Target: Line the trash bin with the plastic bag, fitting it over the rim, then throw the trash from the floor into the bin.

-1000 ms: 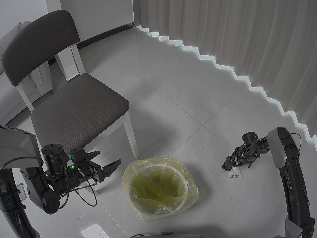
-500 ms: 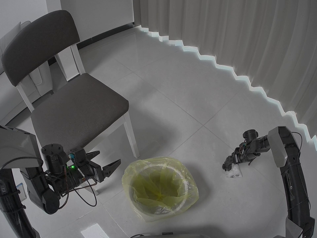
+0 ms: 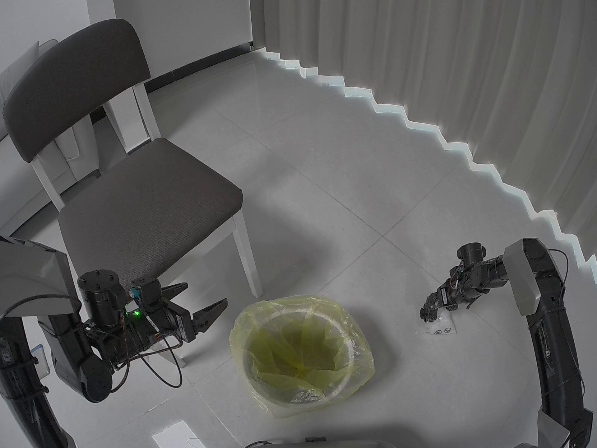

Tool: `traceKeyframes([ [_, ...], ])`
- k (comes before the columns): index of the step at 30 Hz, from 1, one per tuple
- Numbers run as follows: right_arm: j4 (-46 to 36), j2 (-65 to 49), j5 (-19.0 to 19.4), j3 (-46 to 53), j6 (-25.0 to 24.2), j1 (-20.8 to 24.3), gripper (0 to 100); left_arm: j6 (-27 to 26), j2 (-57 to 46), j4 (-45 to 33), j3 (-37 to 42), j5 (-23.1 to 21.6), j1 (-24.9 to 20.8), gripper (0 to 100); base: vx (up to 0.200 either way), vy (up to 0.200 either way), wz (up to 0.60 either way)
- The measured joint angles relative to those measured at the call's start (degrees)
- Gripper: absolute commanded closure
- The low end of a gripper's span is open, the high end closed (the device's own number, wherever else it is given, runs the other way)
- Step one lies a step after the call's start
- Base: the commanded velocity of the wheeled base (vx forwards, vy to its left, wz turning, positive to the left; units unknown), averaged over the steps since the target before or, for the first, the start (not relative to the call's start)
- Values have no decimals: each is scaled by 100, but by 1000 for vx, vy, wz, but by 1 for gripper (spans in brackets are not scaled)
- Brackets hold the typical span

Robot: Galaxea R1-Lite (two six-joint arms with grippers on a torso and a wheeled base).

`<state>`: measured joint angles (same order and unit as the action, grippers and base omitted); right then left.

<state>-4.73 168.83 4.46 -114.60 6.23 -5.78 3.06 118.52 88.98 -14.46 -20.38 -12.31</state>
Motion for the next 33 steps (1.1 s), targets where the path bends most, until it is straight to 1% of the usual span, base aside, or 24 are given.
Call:
traceKeyframes([
  [7, 22, -152, 0, 2, 17, 5, 100, 6, 6, 0, 18, 2, 0, 0, 0, 0, 0],
  [13, 197, -835, 5, 105, 28, 85, 100, 9, -22, 0, 51, 7, -4, 0, 0, 0, 0],
  [17, 441, -1538, 51, 586, 34, 226, 100, 2, -46, -2, 88, 9, -4, 0, 0, 0, 0],
  [20, 669, -2208, 101, 1231, 34, 413, 100, -9, -57, 0, 126, 16, 0, 0, 0, 0, 0],
  [23, 922, -2950, 144, 1990, 33, 723, 100, -11, -63, 0, 176, 24, 2, 0, 0, 0, 0],
  [25, 1080, -3429, 161, 2522, 33, 1013, 100, -9, -72, 0, 217, 27, 7, 0, 0, 0, 0],
  [29, 1463, -4334, 174, 3517, 37, 1949, 100, -2, -126, 0, 341, 40, 44, 0, 0, 0, 0],
  [33, 1746, -4957, 172, 4168, 33, 2823, 100, 6, -221, 0, 499, 49, 102, 0, 0, 0, 0],
])
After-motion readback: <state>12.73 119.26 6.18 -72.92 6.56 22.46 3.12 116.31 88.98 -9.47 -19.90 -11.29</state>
